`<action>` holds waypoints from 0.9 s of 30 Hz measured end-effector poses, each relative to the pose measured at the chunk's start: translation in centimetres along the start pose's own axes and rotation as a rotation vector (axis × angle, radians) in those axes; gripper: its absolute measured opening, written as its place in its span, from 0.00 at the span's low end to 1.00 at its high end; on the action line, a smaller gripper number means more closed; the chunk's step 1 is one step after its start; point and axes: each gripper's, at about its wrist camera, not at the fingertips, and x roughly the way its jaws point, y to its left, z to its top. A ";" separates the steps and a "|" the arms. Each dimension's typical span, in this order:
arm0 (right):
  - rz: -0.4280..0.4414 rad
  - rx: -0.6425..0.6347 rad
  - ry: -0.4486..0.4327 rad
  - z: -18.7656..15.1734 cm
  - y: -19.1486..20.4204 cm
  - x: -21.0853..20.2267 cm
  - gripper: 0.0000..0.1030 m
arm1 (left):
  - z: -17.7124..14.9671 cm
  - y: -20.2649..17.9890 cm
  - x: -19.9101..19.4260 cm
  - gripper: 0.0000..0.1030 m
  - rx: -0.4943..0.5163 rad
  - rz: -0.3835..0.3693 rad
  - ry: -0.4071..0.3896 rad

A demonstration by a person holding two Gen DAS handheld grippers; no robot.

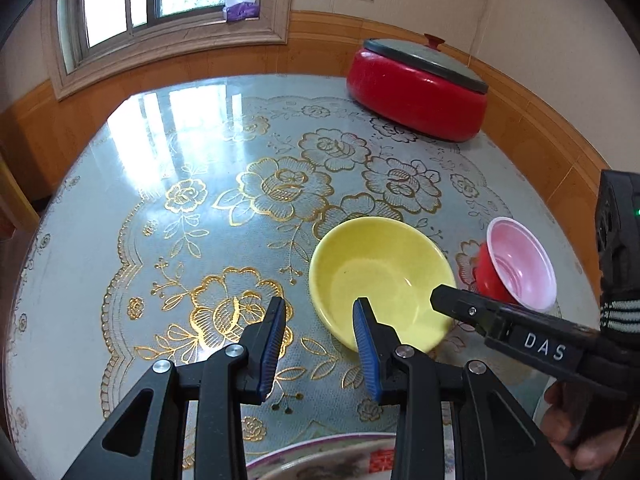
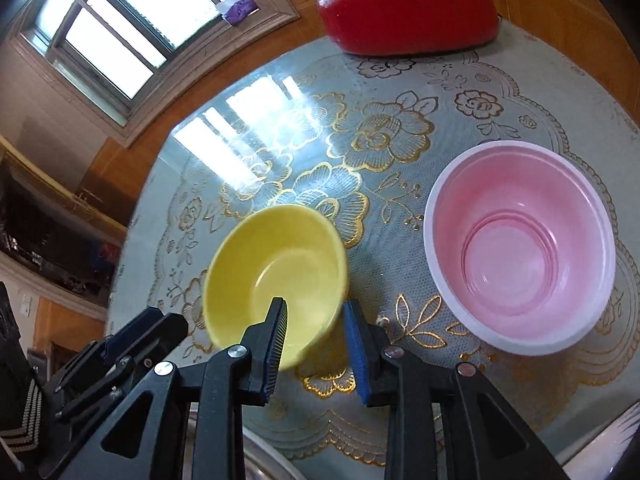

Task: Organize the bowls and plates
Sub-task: 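Move both grippers to the yellow bowl and grip its rim, then lift the yellow bowl with both grippers over the blue-striped bowl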

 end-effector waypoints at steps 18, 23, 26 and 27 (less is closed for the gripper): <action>-0.077 -0.083 -0.026 -0.3 1.4 0.8 0.13 | 0.2 -0.1 1.9 0.16 0.050 -0.048 0.024; -0.060 -0.089 -0.043 -0.8 1.4 -0.3 0.13 | -0.7 -0.3 0.3 0.16 0.053 -0.048 -0.007; -0.049 -0.090 -0.047 -1.1 1.4 -0.9 0.13 | -1.3 -0.8 -0.5 0.16 0.061 -0.036 -0.028; -0.049 -0.092 -0.051 -1.3 1.3 -1.1 0.13 | -1.5 -0.9 -0.8 0.16 0.065 -0.035 -0.032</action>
